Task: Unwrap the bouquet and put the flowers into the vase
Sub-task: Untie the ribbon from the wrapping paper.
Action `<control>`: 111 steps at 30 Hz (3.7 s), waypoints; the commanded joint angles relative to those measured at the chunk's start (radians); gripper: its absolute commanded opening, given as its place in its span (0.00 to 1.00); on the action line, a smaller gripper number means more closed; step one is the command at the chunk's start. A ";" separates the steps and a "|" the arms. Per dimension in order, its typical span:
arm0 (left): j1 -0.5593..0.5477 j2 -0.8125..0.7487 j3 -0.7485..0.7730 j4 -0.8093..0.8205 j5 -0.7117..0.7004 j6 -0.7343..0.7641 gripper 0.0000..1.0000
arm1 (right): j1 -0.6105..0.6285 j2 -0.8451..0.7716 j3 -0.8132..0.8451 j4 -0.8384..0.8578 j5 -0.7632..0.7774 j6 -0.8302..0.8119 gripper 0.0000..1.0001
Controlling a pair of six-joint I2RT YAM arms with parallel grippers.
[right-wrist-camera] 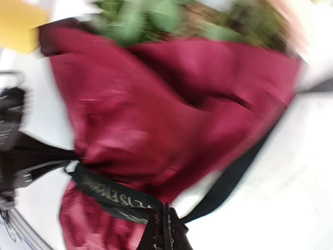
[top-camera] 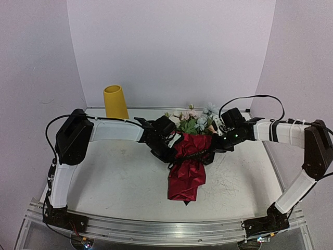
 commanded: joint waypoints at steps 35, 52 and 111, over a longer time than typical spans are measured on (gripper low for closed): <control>0.004 -0.022 0.065 -0.025 0.004 -0.011 0.05 | 0.142 0.275 0.303 -0.092 -0.197 -0.204 0.64; 0.004 -0.017 0.068 -0.025 0.011 -0.022 0.05 | 0.159 0.255 0.214 -0.100 -0.223 -0.218 0.40; 0.001 -0.029 0.084 -0.026 0.024 0.007 0.06 | 0.118 0.109 0.107 -0.096 -0.219 -0.202 0.38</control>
